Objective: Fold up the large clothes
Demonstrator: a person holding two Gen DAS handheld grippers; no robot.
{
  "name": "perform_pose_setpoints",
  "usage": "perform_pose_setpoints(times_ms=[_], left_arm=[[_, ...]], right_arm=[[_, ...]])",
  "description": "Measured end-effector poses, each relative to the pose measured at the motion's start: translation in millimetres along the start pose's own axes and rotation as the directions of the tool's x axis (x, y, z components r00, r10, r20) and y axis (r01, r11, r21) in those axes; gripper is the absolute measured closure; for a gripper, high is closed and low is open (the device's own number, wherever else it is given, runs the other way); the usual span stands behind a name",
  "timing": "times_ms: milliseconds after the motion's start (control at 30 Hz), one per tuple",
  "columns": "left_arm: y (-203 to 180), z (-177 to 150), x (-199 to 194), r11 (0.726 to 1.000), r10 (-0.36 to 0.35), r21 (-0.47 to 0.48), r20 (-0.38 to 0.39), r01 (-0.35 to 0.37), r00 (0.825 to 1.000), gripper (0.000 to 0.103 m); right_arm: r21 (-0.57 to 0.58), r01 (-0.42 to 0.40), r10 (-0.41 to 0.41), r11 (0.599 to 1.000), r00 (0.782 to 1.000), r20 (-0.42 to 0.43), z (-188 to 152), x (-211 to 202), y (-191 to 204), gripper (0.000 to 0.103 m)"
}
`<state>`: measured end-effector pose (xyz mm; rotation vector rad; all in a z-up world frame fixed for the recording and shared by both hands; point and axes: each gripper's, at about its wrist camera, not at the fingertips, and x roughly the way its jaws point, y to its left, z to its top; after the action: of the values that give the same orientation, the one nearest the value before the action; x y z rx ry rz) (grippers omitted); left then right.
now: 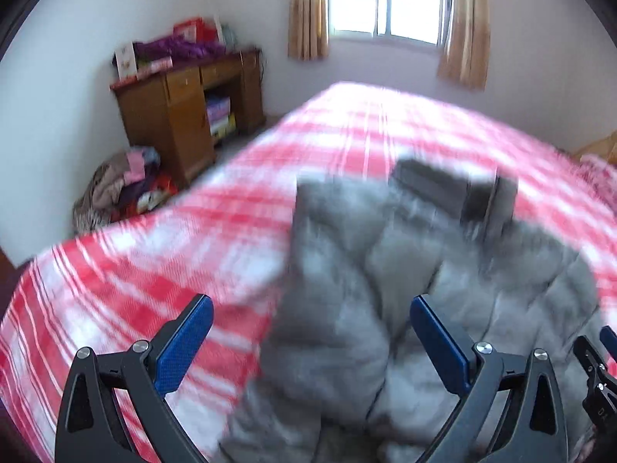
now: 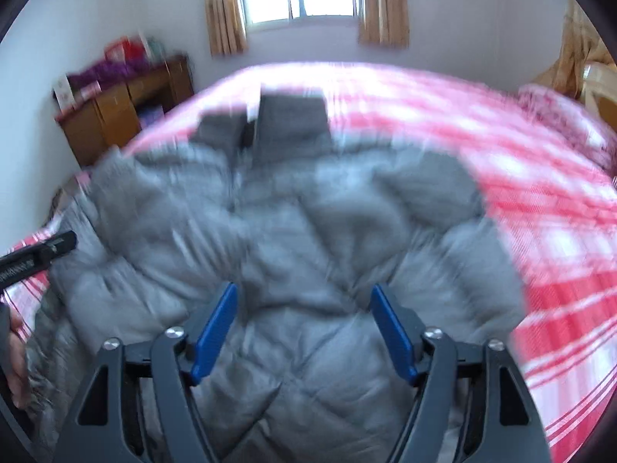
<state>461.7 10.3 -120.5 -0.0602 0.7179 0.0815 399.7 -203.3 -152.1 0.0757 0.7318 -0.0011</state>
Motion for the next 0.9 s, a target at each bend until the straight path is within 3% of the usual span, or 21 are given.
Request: perform_pose_setpoints(times_ms=[133, 233, 367, 567, 900], left_arm=[[-9, 28, 36, 0.998, 0.051, -0.045, 0.000, -0.050, 0.999, 0.001], [-20, 28, 72, 0.996, 0.081, -0.035, -0.027, -0.082, 0.996, 0.001], [-36, 17, 121, 0.991, 0.131, 0.034, -0.095, -0.128, 0.987, 0.001], [-37, 0, 148, 0.990, 0.137, 0.048, -0.146, -0.131, 0.980, 0.001], [-32, -3, 154, 0.992, 0.123, 0.015, -0.159, -0.122, 0.980, 0.001]], right_arm=[[-0.023, 0.120, -0.118, 0.992, 0.988, 0.098, 34, 1, -22, 0.014], [0.013, 0.196, -0.196, 0.981, 0.977, 0.079, 53, 32, -51, 0.014], [-0.020, 0.230, -0.230, 0.973, 0.973, 0.002, 57, 78, -72, 0.014], [-0.038, 0.205, -0.208, 0.978, 0.973, -0.102, 35, 107, -82, 0.012], [0.016, 0.169, -0.165, 0.985, 0.975, -0.148, 33, 115, -91, 0.008]])
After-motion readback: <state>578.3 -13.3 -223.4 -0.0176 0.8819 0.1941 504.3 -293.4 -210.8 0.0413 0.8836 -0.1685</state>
